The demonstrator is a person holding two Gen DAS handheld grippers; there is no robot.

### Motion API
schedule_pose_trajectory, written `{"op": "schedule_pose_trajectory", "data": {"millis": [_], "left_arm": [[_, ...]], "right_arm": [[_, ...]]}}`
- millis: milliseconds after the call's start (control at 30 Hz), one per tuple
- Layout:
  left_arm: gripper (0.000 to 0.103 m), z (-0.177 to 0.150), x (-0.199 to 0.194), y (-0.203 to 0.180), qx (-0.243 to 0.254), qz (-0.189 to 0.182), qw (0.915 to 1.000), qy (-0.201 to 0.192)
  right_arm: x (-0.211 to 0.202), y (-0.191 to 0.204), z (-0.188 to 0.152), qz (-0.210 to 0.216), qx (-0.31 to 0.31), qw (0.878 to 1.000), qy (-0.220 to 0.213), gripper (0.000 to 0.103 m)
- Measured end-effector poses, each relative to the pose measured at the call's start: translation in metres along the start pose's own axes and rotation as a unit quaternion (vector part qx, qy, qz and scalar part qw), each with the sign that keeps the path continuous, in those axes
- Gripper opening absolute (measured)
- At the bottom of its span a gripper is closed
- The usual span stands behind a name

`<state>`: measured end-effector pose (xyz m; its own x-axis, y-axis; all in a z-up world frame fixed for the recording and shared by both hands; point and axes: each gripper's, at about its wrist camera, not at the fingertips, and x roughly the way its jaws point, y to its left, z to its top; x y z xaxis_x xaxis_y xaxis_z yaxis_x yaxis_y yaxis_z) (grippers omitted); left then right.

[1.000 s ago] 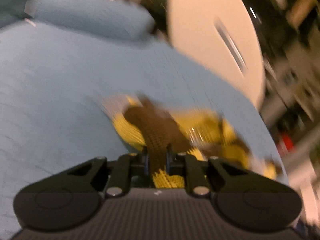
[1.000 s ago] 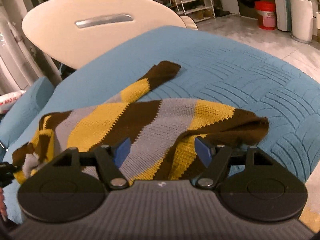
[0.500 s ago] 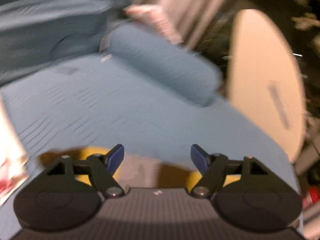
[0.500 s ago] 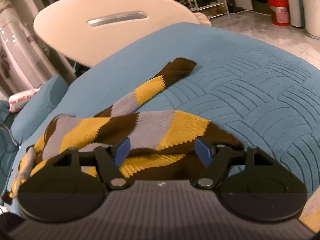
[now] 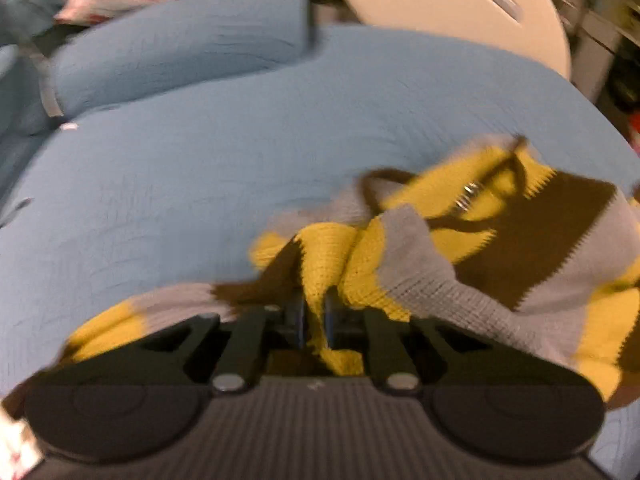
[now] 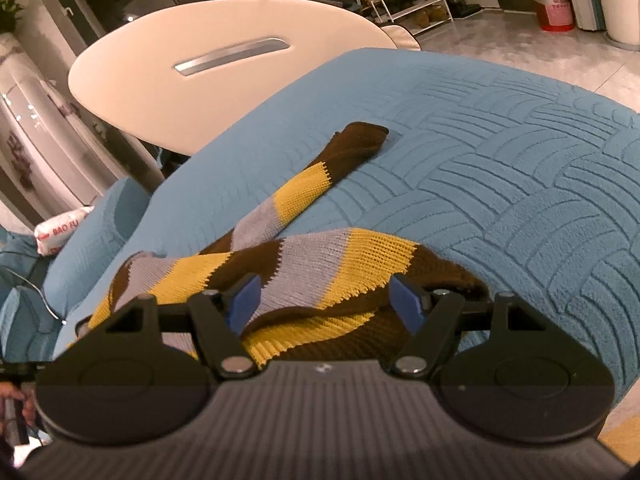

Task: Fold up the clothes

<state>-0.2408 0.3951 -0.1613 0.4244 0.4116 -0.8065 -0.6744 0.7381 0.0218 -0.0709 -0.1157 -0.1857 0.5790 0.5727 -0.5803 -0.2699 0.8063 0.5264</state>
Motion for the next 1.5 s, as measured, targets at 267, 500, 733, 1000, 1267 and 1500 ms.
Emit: {"op": "schedule_pose_trajectory", "data": {"millis": [267, 500, 733, 1000, 1267, 1500], "left_arm": [[0.007, -0.107, -0.101, 0.075, -0.064, 0.047, 0.9963, 0.032], [0.041, -0.12, -0.125, 0.117, -0.052, 0.136, 0.9889, 0.03], [0.09, 0.007, -0.051, 0.055, 0.042, 0.02, 0.9967, -0.066], [0.038, 0.031, 0.055, 0.009, 0.016, -0.028, 0.9986, 0.042], [0.005, -0.018, -0.004, -0.015, 0.078, -0.059, 0.995, -0.021], [0.006, -0.102, -0.096, 0.006, -0.01, -0.102, 0.9908, -0.088]], "right_arm": [[-0.004, -0.005, 0.0, 0.01, 0.009, 1.0, -0.005, 0.073], [-0.002, -0.004, 0.0, 0.008, 0.008, 1.0, -0.002, 0.074], [0.002, -0.001, 0.0, 0.001, 0.0, 1.0, 0.003, 0.073], [-0.001, -0.006, 0.0, 0.008, 0.013, 1.0, -0.001, 0.073], [0.007, 0.01, -0.001, -0.006, -0.028, 0.999, 0.016, 0.074], [0.025, 0.122, -0.014, 0.083, -0.245, 0.965, 0.034, 0.074]]}}
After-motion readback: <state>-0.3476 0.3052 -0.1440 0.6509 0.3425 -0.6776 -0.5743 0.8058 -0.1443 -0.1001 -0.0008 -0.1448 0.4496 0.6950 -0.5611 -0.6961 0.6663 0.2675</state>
